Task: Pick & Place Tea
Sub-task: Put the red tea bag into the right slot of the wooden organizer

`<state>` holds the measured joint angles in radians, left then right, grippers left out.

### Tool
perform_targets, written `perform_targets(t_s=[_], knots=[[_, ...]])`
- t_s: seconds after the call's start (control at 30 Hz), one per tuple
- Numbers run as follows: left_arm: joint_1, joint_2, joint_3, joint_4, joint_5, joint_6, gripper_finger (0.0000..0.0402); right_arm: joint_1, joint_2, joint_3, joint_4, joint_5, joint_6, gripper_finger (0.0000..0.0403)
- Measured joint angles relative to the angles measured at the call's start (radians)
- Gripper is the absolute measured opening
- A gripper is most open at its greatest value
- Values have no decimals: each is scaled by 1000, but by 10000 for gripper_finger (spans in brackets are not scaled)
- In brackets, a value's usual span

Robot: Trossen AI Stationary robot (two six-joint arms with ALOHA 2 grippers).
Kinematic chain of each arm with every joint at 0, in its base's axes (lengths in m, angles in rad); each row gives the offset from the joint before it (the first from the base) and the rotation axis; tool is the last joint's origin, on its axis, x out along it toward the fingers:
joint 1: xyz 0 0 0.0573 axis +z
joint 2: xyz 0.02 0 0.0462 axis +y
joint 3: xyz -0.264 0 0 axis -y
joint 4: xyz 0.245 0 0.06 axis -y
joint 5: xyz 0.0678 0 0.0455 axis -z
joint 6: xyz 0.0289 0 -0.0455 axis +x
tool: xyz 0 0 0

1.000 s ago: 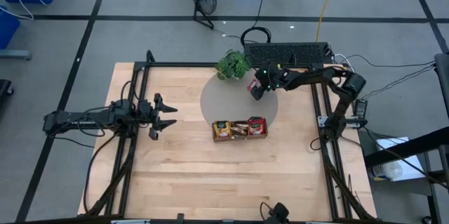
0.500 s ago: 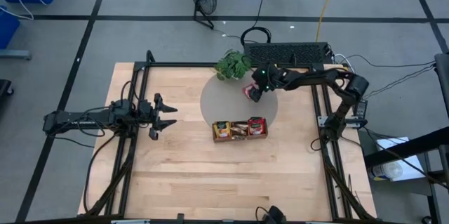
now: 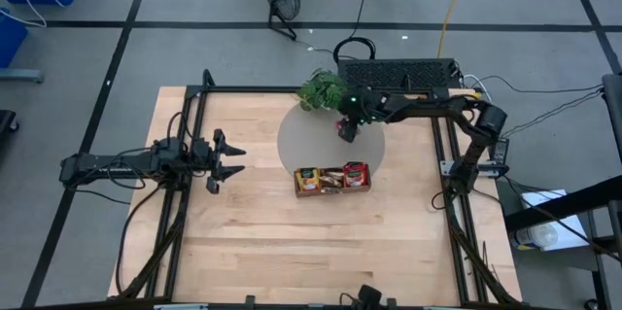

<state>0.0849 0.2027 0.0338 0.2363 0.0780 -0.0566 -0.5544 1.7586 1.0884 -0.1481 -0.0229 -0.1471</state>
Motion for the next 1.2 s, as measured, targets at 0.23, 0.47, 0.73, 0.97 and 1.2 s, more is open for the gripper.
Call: perform_targets(t_s=[0.23,0.47,0.73,0.97,1.2], knots=[[0,0,0,0,0,0,214,-35,120,156,-196,-3,-99,225],[0,0,0,0,0,0,214,-81,181,166,-237,-138,-144,232],[0,0,0,0,0,0,214,-83,186,167,-295,-187,-174,206],[0,0,0,0,0,0,214,-83,184,167,-298,-133,-187,137],[0,0,0,0,0,0,214,-79,183,166,-269,-131,-224,14]])
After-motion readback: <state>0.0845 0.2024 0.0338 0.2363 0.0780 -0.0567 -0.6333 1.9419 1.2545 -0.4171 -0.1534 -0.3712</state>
